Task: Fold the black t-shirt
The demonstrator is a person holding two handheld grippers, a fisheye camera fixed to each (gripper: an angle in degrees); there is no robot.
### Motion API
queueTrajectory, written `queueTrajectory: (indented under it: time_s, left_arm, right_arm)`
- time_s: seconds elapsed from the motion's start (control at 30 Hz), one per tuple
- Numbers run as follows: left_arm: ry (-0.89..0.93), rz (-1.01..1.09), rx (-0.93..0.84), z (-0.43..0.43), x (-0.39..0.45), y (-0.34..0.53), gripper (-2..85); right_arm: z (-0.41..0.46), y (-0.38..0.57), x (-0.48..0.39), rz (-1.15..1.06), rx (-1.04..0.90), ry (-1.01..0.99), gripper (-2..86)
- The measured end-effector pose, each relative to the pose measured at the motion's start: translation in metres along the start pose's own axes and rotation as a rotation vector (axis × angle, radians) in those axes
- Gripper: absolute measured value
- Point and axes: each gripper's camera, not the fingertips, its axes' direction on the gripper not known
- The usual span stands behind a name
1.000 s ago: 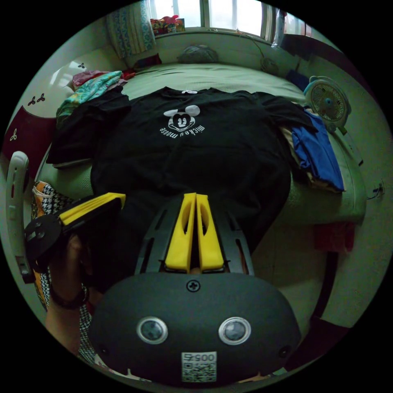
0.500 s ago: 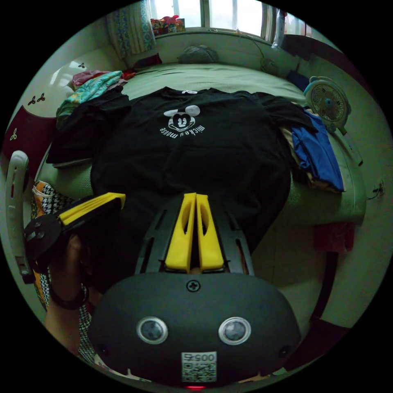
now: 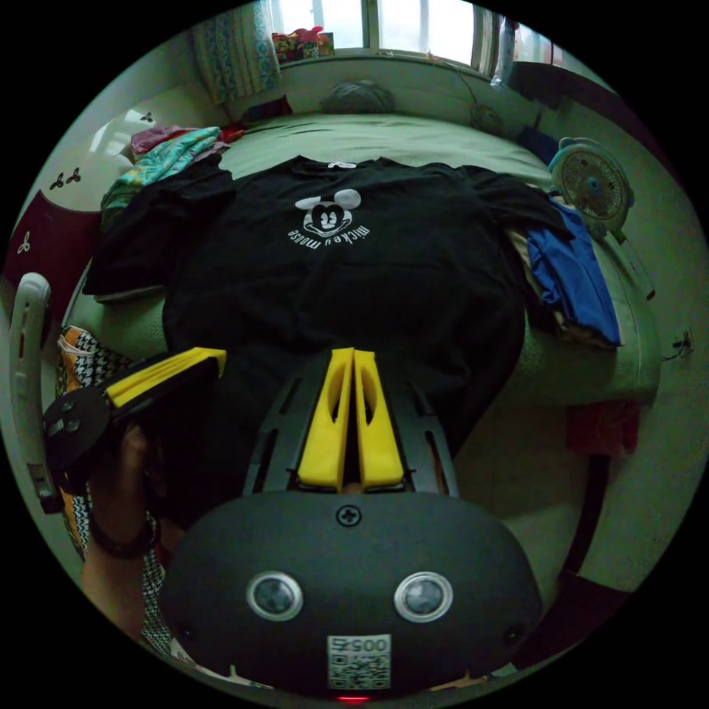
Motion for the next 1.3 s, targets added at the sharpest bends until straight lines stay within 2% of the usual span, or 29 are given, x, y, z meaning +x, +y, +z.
queueTrajectory:
  time_s: [0.73, 1.3]
  left_arm:
    - [0.028, -0.011, 0.000, -0.018, -0.060, -0.021, -0.7]
    - [0.079, -0.032, -0.003, -0.048, -0.141, -0.049, -0.7]
  right_arm:
    - [0.006, -0.022, -0.018, -0.008, -0.003, 0.012, -1.0]
    - [0.014, -0.055, -0.052, -0.012, -0.002, 0.025, -1.0]
